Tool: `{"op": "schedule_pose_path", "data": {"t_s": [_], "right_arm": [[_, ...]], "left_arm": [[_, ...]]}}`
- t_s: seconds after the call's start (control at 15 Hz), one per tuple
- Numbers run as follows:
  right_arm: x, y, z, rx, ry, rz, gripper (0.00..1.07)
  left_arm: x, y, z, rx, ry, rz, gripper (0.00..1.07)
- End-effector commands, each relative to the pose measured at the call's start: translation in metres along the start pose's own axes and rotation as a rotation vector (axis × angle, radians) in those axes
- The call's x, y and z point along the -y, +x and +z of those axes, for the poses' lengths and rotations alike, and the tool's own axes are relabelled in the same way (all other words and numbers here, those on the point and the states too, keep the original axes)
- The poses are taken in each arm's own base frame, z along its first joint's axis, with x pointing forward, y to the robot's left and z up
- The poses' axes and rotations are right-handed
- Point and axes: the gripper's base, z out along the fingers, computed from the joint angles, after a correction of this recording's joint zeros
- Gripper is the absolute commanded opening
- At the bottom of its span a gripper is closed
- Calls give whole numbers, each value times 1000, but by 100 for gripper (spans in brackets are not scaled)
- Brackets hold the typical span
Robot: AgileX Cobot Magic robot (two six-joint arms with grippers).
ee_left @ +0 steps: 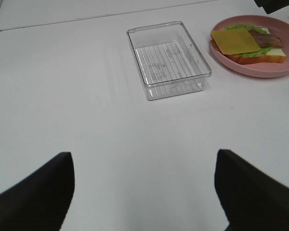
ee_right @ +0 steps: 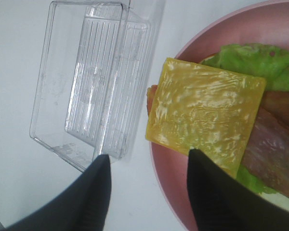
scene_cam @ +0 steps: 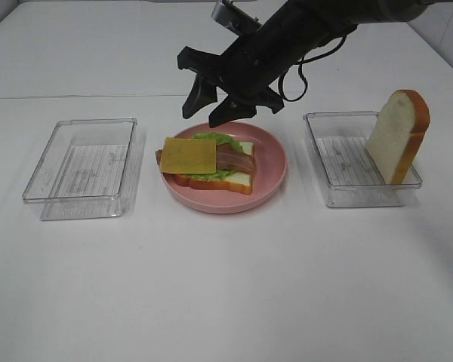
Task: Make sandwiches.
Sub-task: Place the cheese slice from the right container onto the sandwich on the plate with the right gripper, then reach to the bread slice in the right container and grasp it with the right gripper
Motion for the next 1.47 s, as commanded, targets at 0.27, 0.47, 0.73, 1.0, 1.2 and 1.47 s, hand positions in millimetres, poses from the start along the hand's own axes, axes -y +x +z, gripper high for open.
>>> {"op": "schedule_pose_path", "data": {"t_s": [0.27, 0.47, 0.73, 1.0, 1.2, 1.47], "right_arm": [[-2, -4, -12, 31, 17, -36, 47], [10, -18, -74, 114, 82, 7, 54], [34, -21, -138, 167, 230, -17, 65], [62, -13, -177, 132, 459, 37, 71], [85, -5, -192, 71, 702, 86, 71], [104, -1, -193, 11, 776, 135, 71]], "left_arm": [[1, 0, 0, 10, 11, -5, 76], [1, 0, 0, 10, 11, -5, 76], [1, 0, 0, 10, 11, -5, 76], [1, 0, 0, 10, 11, -5, 76], [1, 0, 0, 10, 11, -5, 76], [1, 0, 0, 10, 11, -5, 76]]}}
